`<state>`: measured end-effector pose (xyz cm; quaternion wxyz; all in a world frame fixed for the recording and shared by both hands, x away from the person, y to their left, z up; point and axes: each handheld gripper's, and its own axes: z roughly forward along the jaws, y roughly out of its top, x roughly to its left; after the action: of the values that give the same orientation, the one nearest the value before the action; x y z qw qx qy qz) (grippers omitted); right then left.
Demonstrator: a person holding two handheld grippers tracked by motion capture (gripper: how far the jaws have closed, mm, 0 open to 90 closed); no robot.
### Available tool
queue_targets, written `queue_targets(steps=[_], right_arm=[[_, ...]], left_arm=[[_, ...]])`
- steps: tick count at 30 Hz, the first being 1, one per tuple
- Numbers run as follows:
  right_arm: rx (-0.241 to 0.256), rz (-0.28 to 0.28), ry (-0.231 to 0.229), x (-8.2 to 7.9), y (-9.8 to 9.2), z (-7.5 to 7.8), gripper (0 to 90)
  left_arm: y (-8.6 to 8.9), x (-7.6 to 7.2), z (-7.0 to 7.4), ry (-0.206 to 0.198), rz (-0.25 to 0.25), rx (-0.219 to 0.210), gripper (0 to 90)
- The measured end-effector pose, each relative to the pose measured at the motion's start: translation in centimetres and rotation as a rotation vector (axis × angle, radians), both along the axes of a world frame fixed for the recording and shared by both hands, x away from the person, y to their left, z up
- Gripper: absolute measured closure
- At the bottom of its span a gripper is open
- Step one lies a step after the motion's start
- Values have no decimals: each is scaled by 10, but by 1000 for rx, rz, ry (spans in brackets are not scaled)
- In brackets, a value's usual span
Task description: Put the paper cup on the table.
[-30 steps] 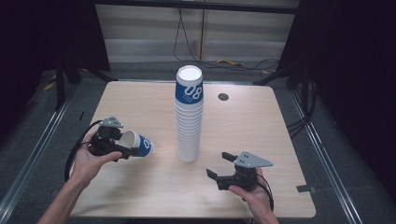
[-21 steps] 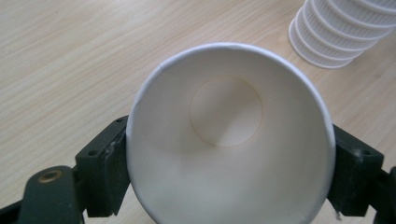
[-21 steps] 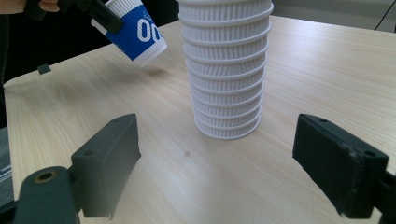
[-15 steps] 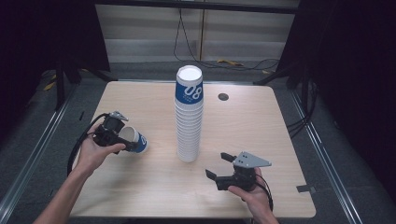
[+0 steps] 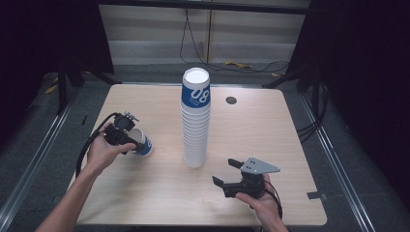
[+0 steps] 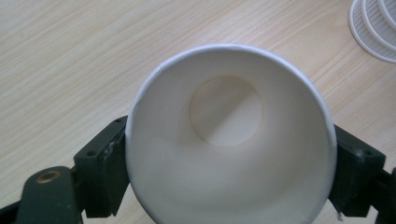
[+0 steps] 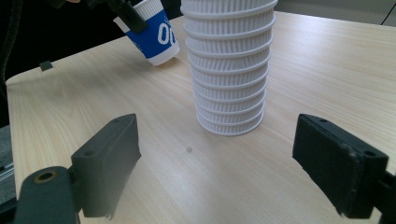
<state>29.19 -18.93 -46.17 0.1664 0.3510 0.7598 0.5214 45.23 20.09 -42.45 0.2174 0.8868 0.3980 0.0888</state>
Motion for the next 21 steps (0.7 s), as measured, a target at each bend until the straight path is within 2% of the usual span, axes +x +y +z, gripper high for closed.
queue_targets(steps=[5, 10, 13, 21], right_arm=[[0, -2, -5, 0, -1, 0, 147], [2, -8, -6, 0, -2, 0, 149], [3, -13, -9, 0, -2, 1, 151], [-2, -12, -9, -1, -3, 2, 155]], left_arm=[[-11, 4, -2, -32, -4, 13, 153], [-17, 4, -7, -76, -6, -17, 149], [-20, 5, -9, -83, -12, -23, 144], [-26, 7, -19, -86, -12, -74, 133]])
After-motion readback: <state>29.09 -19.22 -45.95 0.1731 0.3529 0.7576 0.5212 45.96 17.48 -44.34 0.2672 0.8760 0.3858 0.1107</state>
